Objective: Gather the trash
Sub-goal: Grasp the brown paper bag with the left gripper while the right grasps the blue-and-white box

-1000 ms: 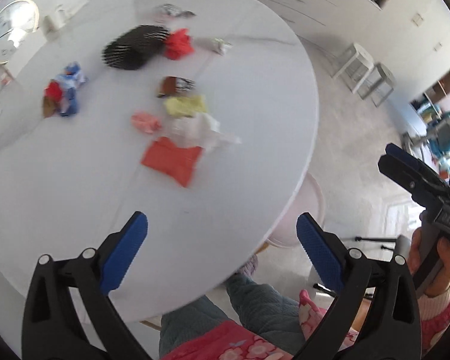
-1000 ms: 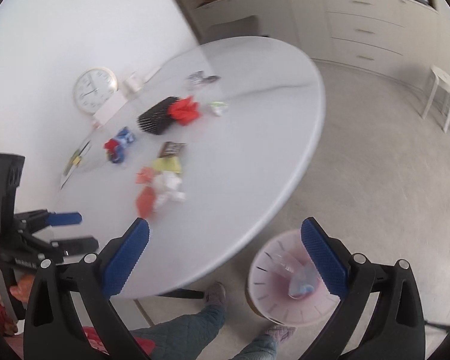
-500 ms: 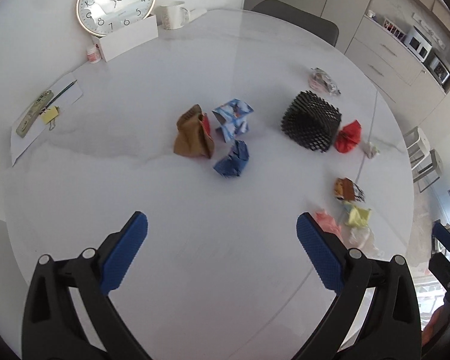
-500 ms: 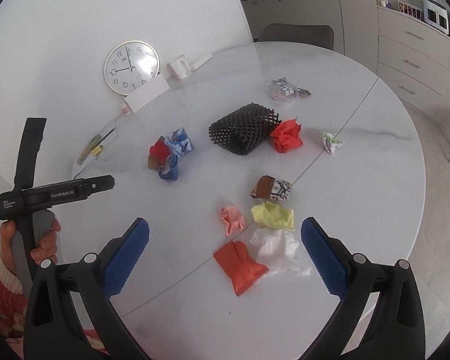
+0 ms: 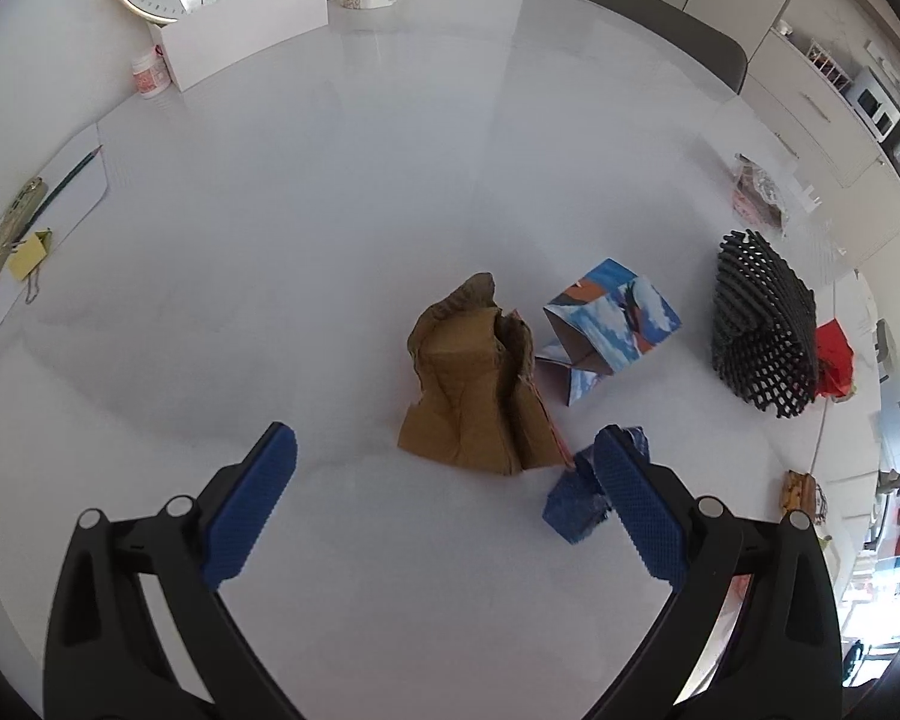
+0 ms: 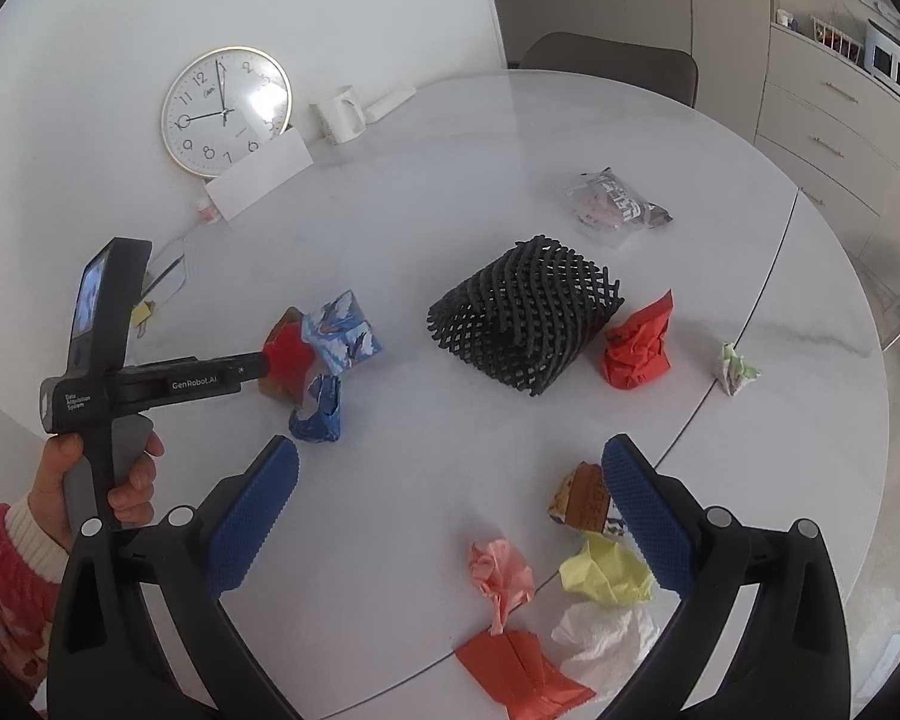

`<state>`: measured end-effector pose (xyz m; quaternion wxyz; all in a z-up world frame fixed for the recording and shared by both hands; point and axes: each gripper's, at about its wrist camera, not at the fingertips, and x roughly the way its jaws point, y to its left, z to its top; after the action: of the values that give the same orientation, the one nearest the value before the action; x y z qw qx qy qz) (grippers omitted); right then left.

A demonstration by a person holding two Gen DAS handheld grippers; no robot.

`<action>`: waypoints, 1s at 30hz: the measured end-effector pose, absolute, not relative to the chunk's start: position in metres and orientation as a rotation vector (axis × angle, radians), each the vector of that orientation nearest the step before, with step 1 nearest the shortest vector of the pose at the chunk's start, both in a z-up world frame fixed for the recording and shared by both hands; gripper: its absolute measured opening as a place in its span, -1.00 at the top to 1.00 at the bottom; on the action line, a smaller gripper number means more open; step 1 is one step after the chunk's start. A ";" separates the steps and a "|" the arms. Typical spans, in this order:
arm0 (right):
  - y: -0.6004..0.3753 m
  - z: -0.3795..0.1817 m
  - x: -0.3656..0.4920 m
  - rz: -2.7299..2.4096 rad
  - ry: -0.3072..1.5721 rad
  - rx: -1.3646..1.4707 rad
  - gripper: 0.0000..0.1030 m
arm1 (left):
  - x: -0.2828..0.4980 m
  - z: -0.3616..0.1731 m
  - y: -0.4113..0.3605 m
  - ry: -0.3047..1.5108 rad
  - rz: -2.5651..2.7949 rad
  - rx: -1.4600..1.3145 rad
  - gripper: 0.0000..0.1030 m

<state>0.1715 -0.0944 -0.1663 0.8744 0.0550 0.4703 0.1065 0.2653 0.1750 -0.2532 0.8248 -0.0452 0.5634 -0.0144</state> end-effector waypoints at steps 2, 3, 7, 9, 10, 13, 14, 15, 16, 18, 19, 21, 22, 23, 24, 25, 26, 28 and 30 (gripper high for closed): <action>-0.093 -0.173 0.186 0.218 0.999 0.118 -0.95 | 0.277 -0.266 0.177 1.220 -0.027 -0.101 -0.84; -0.092 -0.176 0.193 0.216 1.008 0.118 -0.95 | 0.283 -0.272 0.178 1.234 -0.024 -0.106 -0.83; -0.086 -0.188 0.215 0.240 1.041 0.120 -0.95 | 0.299 -0.285 0.182 1.263 -0.047 -0.152 -0.68; -0.079 -0.193 0.224 0.265 1.054 0.105 -0.95 | 0.305 -0.288 0.182 1.267 -0.067 -0.159 -0.53; -0.074 -0.196 0.229 0.284 1.062 0.092 -0.95 | 0.308 -0.289 0.181 1.270 -0.080 -0.159 -0.41; -0.055 -0.203 0.245 0.341 1.078 0.046 -0.95 | 0.313 -0.288 0.175 1.261 -0.104 -0.121 0.00; -0.049 -0.205 0.250 0.361 1.080 0.034 -0.95 | 0.314 -0.288 0.173 1.259 -0.109 -0.105 0.00; -0.042 -0.206 0.254 0.379 1.081 0.021 -0.95 | 0.315 -0.287 0.172 1.254 -0.113 -0.096 0.00; -0.034 -0.208 0.260 0.401 1.081 0.000 -0.95 | 0.314 -0.286 0.173 1.246 -0.112 -0.090 0.00; -0.022 -0.210 0.268 0.441 1.076 -0.029 -0.95 | 0.310 -0.283 0.177 1.235 -0.105 -0.081 0.01; -0.013 -0.212 0.273 0.466 1.074 -0.050 -0.95 | 0.308 -0.281 0.180 1.232 -0.096 -0.079 0.01; -0.001 -0.217 0.281 0.494 1.076 -0.081 -0.95 | 0.301 -0.275 0.187 1.227 -0.073 -0.081 0.01; 0.006 -0.222 0.286 0.508 1.083 -0.095 -0.95 | 0.299 -0.271 0.192 1.225 -0.065 -0.087 0.01; 0.013 -0.225 0.290 0.521 1.088 -0.105 -0.95 | 0.295 -0.267 0.196 1.224 -0.053 -0.094 0.01; 0.021 -0.230 0.295 0.537 1.093 -0.113 -0.95 | 0.290 -0.262 0.202 1.220 -0.041 -0.103 0.01; 0.027 -0.234 0.299 0.547 1.098 -0.122 -0.95 | 0.285 -0.257 0.207 1.218 -0.032 -0.113 0.01; 0.033 -0.238 0.302 0.552 1.101 -0.133 -0.95 | 0.280 -0.252 0.212 1.219 -0.021 -0.125 0.01; 0.045 -0.247 0.308 0.550 1.108 -0.171 -0.95 | 0.270 -0.242 0.220 1.215 -0.009 -0.150 0.01; 0.055 -0.256 0.312 0.545 1.121 -0.207 -0.61 | 0.261 -0.233 0.224 1.205 0.001 -0.154 0.01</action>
<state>0.3124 0.0551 -0.2560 0.8069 -0.0967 0.5240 0.2548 0.2613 0.2243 -0.2331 0.8211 -0.0723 0.5661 0.0004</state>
